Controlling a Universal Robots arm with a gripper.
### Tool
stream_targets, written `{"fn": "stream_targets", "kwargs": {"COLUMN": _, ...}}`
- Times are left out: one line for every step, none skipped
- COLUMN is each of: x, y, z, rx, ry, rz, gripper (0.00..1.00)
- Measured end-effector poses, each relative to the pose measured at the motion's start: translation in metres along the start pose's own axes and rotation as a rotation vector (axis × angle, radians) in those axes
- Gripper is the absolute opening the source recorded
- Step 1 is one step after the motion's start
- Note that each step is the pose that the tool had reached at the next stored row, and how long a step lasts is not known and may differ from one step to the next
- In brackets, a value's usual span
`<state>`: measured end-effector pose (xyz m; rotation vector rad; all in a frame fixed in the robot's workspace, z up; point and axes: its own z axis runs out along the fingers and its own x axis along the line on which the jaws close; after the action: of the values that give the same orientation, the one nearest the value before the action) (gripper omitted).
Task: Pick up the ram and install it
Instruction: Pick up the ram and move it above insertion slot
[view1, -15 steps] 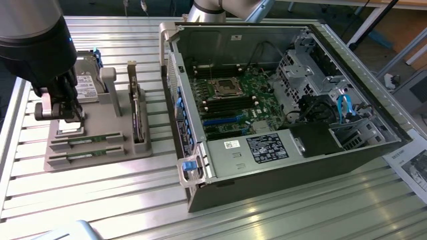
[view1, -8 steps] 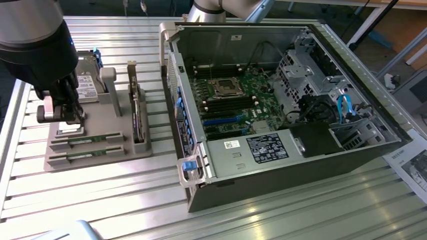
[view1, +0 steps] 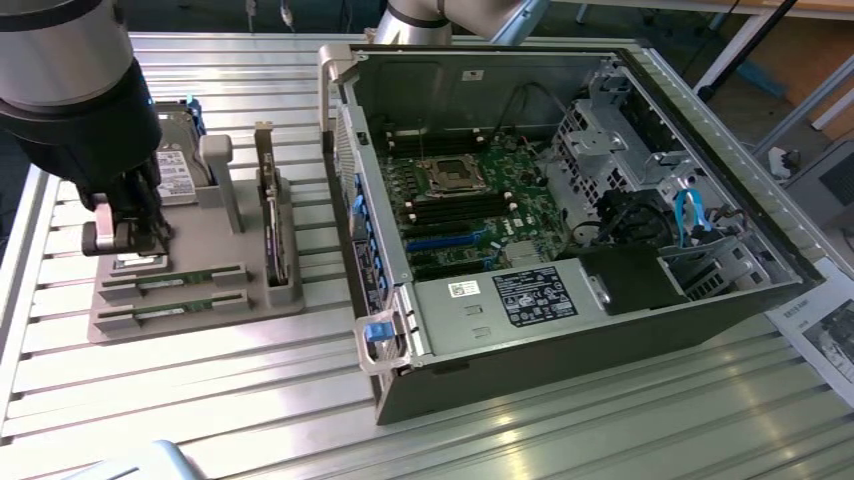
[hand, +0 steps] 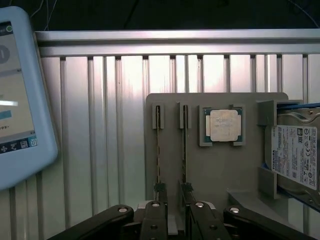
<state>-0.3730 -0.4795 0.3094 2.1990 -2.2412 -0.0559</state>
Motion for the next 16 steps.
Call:
{"fn": "stream_targets", "kwargs": {"x": 0.0, "y": 0.0, "z": 0.0013, "rx": 0.0, "ry": 0.0, "rz": 0.0, "gripper": 0.25}}
{"fn": "stream_targets", "kwargs": {"x": 0.0, "y": -0.0001, "z": 0.0032, "rx": 0.0, "ry": 0.0001, "rz": 0.0, "gripper": 0.25}}
{"fn": "stream_targets", "kwargs": {"x": 0.001, "y": -0.0002, "z": 0.0048, "rx": -0.0001, "ry": 0.0001, "rz": 0.0, "gripper": 0.25}}
{"fn": "stream_targets", "kwargs": {"x": 0.001, "y": -0.0002, "z": 0.0074, "rx": -0.0001, "ry": 0.0, "rz": 0.0, "gripper": 0.25}}
{"fn": "stream_targets", "kwargs": {"x": 0.001, "y": -0.0003, "z": 0.0101, "rx": 0.0, "ry": 0.0, "rz": 0.0, "gripper": 0.25}}
{"fn": "stream_targets", "kwargs": {"x": 0.001, "y": -0.0004, "z": 0.0134, "rx": 0.0, "ry": 0.0, "rz": 0.0, "gripper": 0.25}}
{"fn": "stream_targets", "kwargs": {"x": 0.001, "y": -0.0004, "z": 0.0155, "rx": 0.0, "ry": 0.0, "rz": 0.0, "gripper": 0.25}}
{"fn": "stream_targets", "kwargs": {"x": 0.002, "y": -0.0005, "z": 0.0179, "rx": 0.0, "ry": 0.0, "rz": 0.0, "gripper": 0.25}}
{"fn": "stream_targets", "kwargs": {"x": 0.002, "y": -0.0005, "z": 0.0198, "rx": 0.0, "ry": -0.0001, "rz": 0.0, "gripper": 0.25}}
{"fn": "stream_targets", "kwargs": {"x": 0.002, "y": -0.0006, "z": 0.0217, "rx": 0.0, "ry": 0.0, "rz": 0.0, "gripper": 0.25}}
{"fn": "stream_targets", "kwargs": {"x": 0.002, "y": -0.0007, "z": 0.0236, "rx": 0.0, "ry": 0.0, "rz": 0.0, "gripper": 0.25}}
{"fn": "stream_targets", "kwargs": {"x": 0.002, "y": -0.0007, "z": 0.025, "rx": 0.0, "ry": 0.0, "rz": 0.0, "gripper": 0.25}}
{"fn": "stream_targets", "kwargs": {"x": 0.002, "y": -0.0007, "z": 0.0263, "rx": 0.0001, "ry": 0.0, "rz": 0.0, "gripper": 0.25}}
{"fn": "stream_targets", "kwargs": {"x": 0.003, "y": -0.0008, "z": 0.0274, "rx": 0.0, "ry": 0.0, "rz": 0.0, "gripper": 0.25}}
{"fn": "stream_targets", "kwargs": {"x": 0.003, "y": -0.0008, "z": 0.0287, "rx": 0.0, "ry": 0.0, "rz": 0.0, "gripper": 0.25}}
{"fn": "stream_targets", "kwargs": {"x": 0.003, "y": -0.0008, "z": 0.0301, "rx": -0.0001, "ry": 0.0, "rz": 0.0, "gripper": 0.25}}
